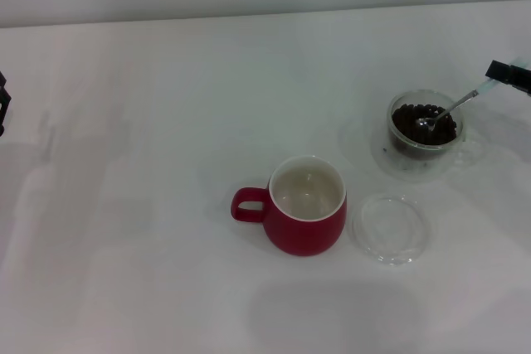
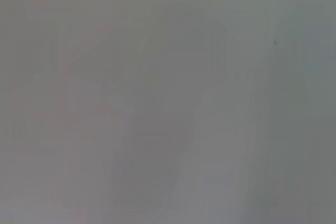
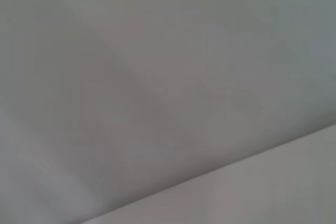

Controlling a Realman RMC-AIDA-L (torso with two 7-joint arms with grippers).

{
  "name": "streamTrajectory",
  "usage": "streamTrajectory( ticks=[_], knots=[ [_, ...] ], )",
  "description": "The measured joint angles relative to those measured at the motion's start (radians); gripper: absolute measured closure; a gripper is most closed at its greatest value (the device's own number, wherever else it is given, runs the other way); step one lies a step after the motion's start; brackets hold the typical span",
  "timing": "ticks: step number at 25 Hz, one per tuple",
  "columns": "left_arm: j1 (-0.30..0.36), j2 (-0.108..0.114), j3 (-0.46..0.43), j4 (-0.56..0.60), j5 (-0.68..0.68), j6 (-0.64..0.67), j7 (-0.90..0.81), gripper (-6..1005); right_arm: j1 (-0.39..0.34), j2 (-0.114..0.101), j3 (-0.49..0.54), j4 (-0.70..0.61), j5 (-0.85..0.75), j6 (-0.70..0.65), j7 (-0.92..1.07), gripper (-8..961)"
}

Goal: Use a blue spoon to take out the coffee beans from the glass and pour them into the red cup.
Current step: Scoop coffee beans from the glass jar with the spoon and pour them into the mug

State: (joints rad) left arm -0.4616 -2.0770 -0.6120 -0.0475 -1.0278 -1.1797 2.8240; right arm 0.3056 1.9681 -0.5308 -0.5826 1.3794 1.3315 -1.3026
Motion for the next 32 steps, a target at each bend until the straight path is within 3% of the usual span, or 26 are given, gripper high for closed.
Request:
streamTrajectory(
  ticks=[12,32],
  knots=[
    [-0.01,0.0,0.0,0.002,0.0,0.01,0.0,439,0.001,-0.002,0.0,0.014,-0.013,-0.043,0.114,803],
    [-0.009,0.002,0.0,0.003,-0.001,0.012,0.0,439,-0.003,-0.005,0.036,0.049,-0.003,-0.032,0.145,803]
  ],
)
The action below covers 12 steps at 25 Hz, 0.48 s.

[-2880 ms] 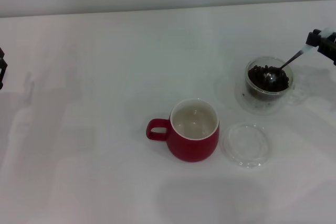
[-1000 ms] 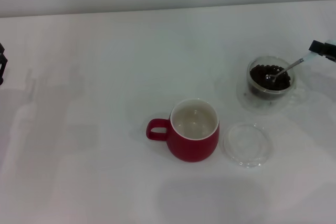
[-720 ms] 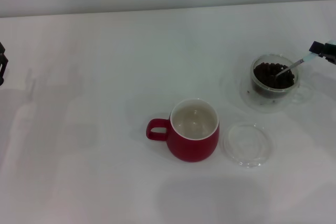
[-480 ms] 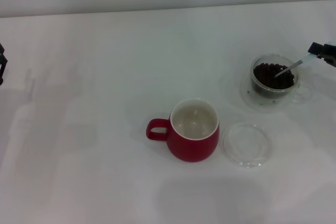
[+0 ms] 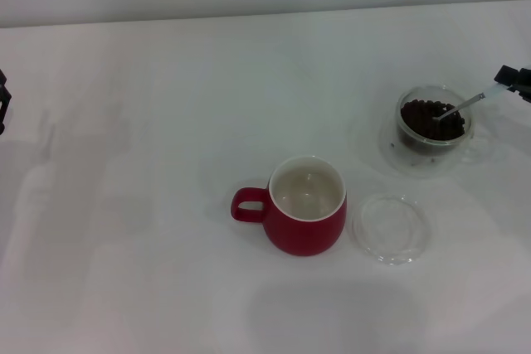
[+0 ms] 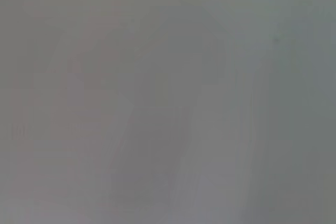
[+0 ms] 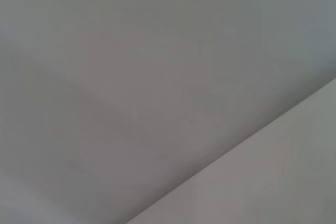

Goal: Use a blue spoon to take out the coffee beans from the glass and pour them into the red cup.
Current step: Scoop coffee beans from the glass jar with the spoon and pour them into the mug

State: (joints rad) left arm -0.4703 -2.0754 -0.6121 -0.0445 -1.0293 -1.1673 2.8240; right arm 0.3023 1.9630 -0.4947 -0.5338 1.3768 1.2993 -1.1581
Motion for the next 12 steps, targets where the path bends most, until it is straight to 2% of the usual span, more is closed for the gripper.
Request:
streamTrajectory(
  ticks=[12],
  knots=[
    [0.003,-0.002,0.0,0.0,0.0,0.0,0.0,439,-0.009,-0.004,0.058,0.016,0.001,0.008,0.018,803]
  ],
)
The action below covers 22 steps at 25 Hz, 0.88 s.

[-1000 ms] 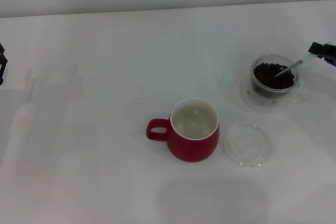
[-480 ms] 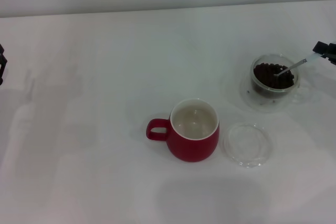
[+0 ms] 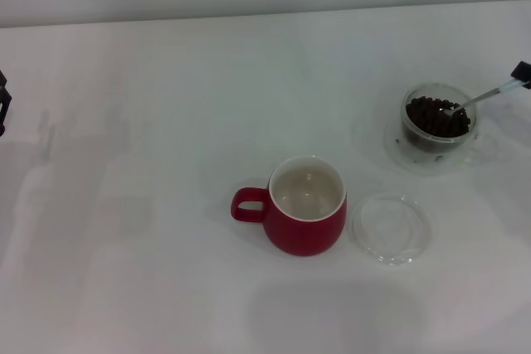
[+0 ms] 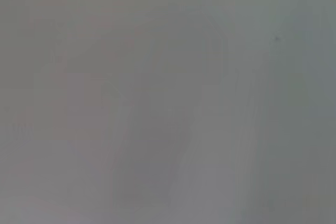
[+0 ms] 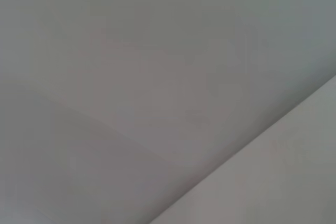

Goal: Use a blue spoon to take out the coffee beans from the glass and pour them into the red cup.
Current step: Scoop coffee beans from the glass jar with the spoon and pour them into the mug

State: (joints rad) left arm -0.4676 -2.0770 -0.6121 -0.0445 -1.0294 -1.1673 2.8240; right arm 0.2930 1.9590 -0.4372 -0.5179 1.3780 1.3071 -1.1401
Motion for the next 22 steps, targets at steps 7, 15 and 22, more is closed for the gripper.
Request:
streamTrajectory(
  ticks=[7,15,22],
  knots=[
    [0.001,-0.001,0.0,0.0,0.0,0.0,0.0,439,-0.006,-0.004,0.024,0.0,0.007,0.008,0.009,803],
    [0.003,-0.002,0.0,0.0,0.0,0.0,0.0,438,-0.007,-0.007,0.024,0.0,0.011,0.008,0.038,803],
    [0.004,-0.002,0.0,-0.001,0.0,0.009,0.0,439,-0.008,-0.009,0.041,0.018,0.012,0.008,0.064,805]
  ],
)
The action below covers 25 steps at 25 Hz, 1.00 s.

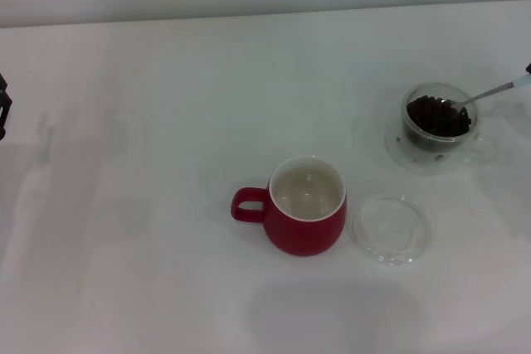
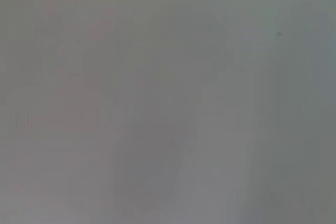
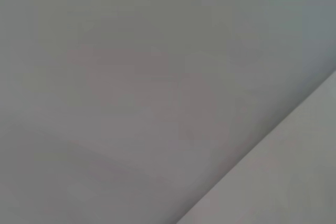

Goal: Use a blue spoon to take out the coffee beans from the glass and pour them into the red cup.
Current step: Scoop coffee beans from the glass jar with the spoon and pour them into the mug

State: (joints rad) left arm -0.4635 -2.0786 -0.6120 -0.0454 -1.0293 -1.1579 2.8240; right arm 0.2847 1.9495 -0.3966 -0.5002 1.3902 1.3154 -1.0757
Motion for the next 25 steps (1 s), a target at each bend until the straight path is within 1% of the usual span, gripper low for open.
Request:
streamTrajectory(
  ticks=[3,6,14,25],
  knots=[
    [-0.001,0.0,0.0,0.0,0.0,0.002,0.0,439,0.001,-0.013,0.014,0.035,0.001,0.001,0.006,804],
    [-0.001,0.0,0.0,-0.001,0.0,0.003,0.0,438,0.001,-0.018,0.021,0.048,0.007,0.005,0.008,804],
    [-0.001,0.0,0.0,-0.001,0.0,0.003,0.0,438,-0.005,-0.025,0.023,0.049,0.026,0.013,0.026,803],
    [0.002,0.0,0.0,-0.001,0.0,0.003,0.0,439,-0.004,-0.028,0.024,0.049,0.026,0.054,0.049,804]
  ],
)
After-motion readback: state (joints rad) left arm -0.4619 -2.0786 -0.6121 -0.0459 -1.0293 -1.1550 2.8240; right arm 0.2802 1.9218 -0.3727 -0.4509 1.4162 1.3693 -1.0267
